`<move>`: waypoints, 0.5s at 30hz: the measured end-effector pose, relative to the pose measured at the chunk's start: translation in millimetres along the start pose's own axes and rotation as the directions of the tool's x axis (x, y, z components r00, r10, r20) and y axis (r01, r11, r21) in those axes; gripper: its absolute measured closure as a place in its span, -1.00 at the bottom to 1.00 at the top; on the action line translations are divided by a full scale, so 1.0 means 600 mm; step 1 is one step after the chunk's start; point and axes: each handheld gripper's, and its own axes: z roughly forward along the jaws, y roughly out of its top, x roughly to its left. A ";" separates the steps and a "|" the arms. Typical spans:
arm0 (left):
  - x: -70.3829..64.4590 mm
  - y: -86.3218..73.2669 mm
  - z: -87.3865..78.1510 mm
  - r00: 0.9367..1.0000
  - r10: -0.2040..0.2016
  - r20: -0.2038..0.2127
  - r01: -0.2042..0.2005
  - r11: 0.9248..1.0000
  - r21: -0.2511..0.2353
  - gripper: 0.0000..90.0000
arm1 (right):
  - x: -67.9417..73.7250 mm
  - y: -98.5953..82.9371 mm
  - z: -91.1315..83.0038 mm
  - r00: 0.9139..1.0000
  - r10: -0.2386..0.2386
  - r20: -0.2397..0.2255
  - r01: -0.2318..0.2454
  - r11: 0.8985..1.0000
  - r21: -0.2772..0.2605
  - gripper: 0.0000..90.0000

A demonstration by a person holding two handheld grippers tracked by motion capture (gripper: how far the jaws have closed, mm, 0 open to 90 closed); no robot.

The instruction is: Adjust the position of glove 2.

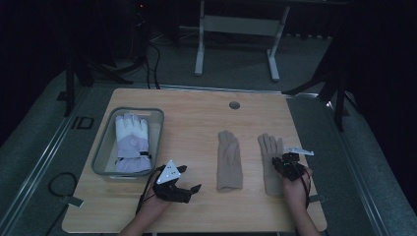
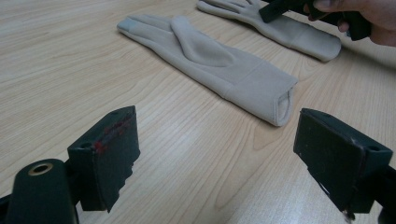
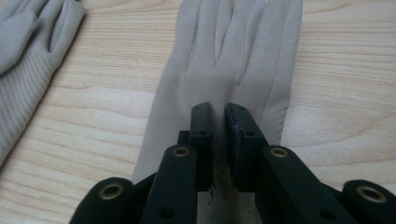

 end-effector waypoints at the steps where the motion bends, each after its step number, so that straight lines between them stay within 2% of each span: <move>1: 0.000 0.000 0.000 1.000 0.002 0.001 -0.002 1.000 -0.002 -0.68 | -0.001 0.000 0.000 1.000 0.004 -0.007 -0.004 1.000 0.000 0.72; 5: 0.000 -0.001 -0.001 1.000 0.003 0.004 -0.003 1.000 -0.003 -0.68 | -0.006 -0.002 -0.003 1.000 0.007 -0.027 -0.008 1.000 -0.008 0.51; 9: 0.001 -0.001 -0.001 1.000 0.003 0.009 -0.003 1.000 -0.005 -0.68 | -0.014 0.004 -0.015 0.999 -0.009 -0.051 0.008 0.999 -0.035 0.48; 10: 0.001 -0.002 -0.001 1.000 0.004 0.008 -0.004 1.000 -0.004 -0.68 | -0.017 0.006 -0.020 0.998 -0.026 -0.050 0.024 0.999 -0.046 0.47; 12: 0.000 -0.002 -0.001 1.000 0.005 0.006 -0.005 1.000 0.000 -0.68 | -0.032 0.016 -0.035 0.994 -0.063 -0.094 0.056 0.995 -0.085 0.35; 13: -0.001 -0.002 -0.001 1.000 0.009 0.005 -0.009 1.000 0.001 -0.68 | -0.035 0.017 -0.038 0.994 -0.076 -0.084 0.069 0.994 -0.085 0.35; 15: -0.003 -0.001 0.000 1.000 0.015 0.007 -0.015 1.000 0.001 -0.68 | -0.041 0.017 -0.041 0.989 -0.097 -0.115 0.088 0.993 -0.083 0.33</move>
